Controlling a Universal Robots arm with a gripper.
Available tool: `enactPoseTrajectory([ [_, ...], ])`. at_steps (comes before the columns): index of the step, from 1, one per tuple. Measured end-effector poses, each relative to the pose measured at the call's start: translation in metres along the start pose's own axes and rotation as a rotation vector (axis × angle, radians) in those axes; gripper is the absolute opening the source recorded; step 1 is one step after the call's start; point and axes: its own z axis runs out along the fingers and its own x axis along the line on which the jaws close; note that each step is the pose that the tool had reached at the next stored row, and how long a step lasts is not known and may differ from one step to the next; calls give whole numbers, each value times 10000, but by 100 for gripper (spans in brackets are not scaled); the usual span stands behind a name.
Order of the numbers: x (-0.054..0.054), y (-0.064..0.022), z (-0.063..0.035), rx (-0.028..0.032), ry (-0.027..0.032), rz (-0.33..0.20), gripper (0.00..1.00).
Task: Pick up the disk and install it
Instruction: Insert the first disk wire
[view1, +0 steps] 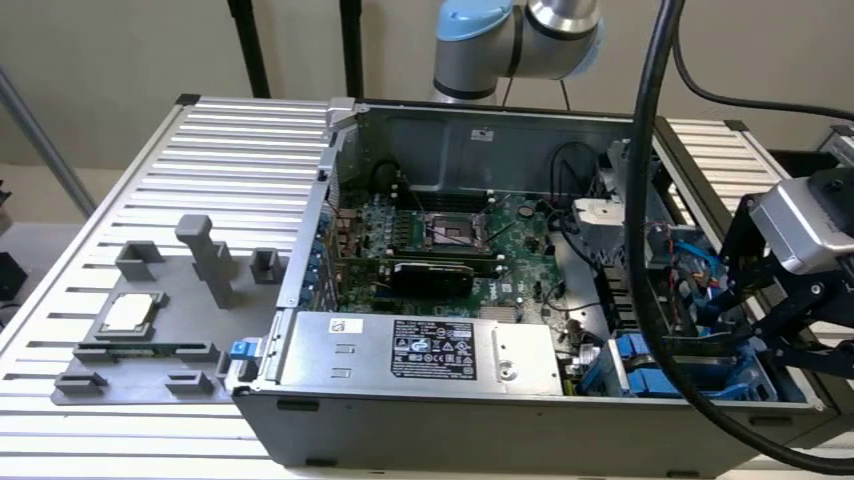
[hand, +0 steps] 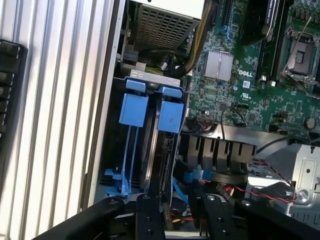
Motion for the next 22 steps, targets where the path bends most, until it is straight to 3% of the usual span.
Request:
enactPoseTrajectory([
  [4, 8, -27, -1, -6, -51, -73, 100],
  [22, 45, -115, 38, -74, -55, -408, 100],
])
